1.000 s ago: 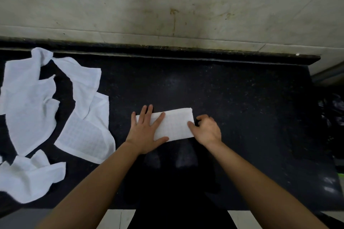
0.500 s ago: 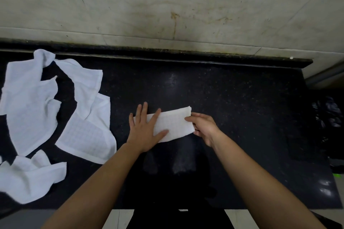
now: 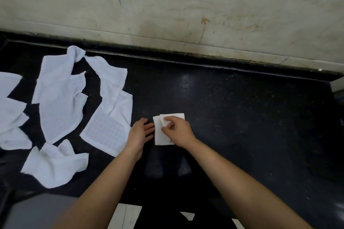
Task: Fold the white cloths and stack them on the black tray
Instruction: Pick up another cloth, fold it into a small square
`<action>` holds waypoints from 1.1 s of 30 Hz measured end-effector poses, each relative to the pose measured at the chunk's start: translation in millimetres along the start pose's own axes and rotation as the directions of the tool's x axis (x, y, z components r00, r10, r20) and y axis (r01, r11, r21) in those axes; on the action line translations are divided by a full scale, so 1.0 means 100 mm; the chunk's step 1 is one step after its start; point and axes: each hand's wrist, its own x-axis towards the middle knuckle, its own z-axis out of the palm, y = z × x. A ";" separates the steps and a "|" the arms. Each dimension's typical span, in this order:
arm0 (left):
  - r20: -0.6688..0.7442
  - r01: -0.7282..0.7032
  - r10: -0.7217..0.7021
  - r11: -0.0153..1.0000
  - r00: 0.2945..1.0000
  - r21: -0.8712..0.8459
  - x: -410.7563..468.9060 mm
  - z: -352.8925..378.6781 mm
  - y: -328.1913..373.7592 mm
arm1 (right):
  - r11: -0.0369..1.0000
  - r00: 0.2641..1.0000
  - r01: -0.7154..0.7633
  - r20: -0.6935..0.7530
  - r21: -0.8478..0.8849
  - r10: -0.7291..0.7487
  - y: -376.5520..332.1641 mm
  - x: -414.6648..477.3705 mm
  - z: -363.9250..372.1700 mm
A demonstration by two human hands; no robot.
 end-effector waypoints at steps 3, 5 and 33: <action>0.046 0.016 -0.016 1.000 0.999 0.005 0.03 -0.08 0.00 | 0.996 1.000 0.004 0.027 -0.085 -0.001 -0.04 0.04 0.18; 0.056 0.021 -0.021 1.000 0.998 -0.006 0.01 -0.10 0.00 | 0.994 0.999 0.016 0.053 -0.112 -0.010 -0.05 0.05 0.25; 0.637 -0.477 0.174 -0.524 0.751 0.706 0.42 -0.44 -0.24 | 0.300 0.949 0.314 0.301 -0.901 -0.091 0.62 0.02 -0.23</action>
